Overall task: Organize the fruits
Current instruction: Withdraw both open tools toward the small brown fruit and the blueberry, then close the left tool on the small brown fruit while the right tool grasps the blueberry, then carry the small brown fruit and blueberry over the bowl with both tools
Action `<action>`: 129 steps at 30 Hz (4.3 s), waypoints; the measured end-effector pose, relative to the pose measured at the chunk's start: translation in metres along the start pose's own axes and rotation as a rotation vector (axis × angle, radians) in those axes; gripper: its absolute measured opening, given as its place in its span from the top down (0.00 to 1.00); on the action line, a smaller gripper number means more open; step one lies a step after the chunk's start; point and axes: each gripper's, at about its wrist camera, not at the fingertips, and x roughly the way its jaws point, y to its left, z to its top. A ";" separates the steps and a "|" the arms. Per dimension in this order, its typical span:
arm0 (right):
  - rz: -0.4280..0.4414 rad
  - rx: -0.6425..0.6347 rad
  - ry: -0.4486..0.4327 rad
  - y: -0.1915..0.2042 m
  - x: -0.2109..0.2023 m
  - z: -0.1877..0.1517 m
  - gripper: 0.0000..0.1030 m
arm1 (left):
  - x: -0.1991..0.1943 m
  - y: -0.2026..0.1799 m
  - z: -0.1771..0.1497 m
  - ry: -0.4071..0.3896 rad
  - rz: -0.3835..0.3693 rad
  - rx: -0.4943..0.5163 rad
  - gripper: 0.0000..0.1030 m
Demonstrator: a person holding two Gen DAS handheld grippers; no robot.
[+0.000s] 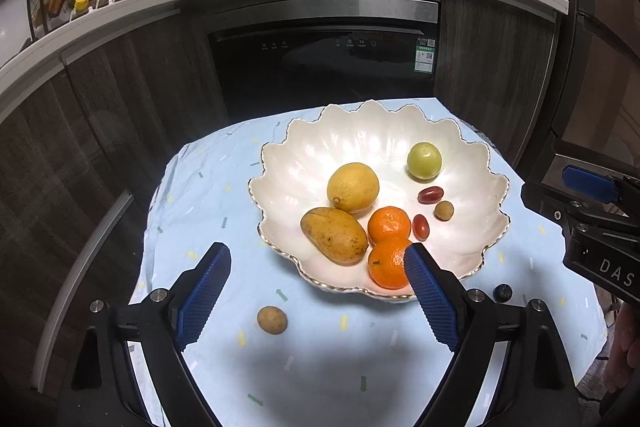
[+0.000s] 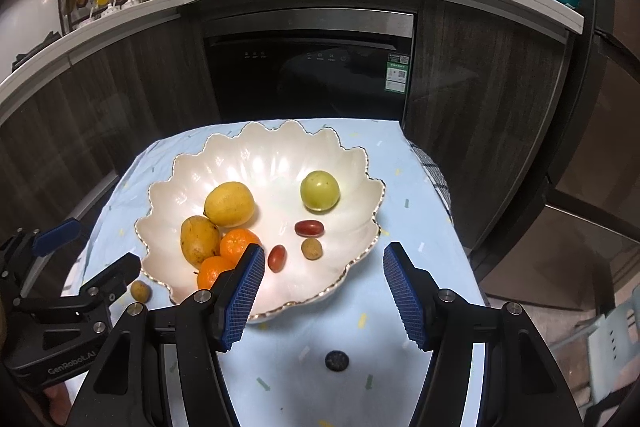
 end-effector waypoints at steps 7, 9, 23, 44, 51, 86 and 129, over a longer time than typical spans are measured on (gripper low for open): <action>-0.025 0.019 -0.013 -0.002 -0.009 -0.012 0.39 | -0.011 0.001 -0.009 -0.030 0.029 -0.001 0.10; -0.028 0.025 -0.015 -0.003 -0.011 -0.016 0.39 | -0.013 0.002 -0.012 -0.025 0.025 -0.007 0.10; -0.117 0.052 -0.044 0.000 -0.017 -0.042 0.31 | -0.013 0.015 -0.037 -0.046 0.088 -0.041 0.04; -0.186 0.044 0.007 0.008 0.017 -0.078 0.26 | 0.034 0.032 -0.063 0.018 0.135 -0.079 0.04; -0.187 0.057 0.057 0.005 0.038 -0.086 0.26 | 0.055 0.033 -0.068 0.058 0.124 -0.082 0.13; -0.129 0.054 0.142 0.009 0.070 -0.097 0.78 | 0.092 0.036 -0.074 0.145 0.072 -0.114 0.74; -0.050 0.046 -0.075 0.005 0.000 -0.014 0.79 | 0.015 0.026 0.003 -0.008 0.062 -0.099 0.74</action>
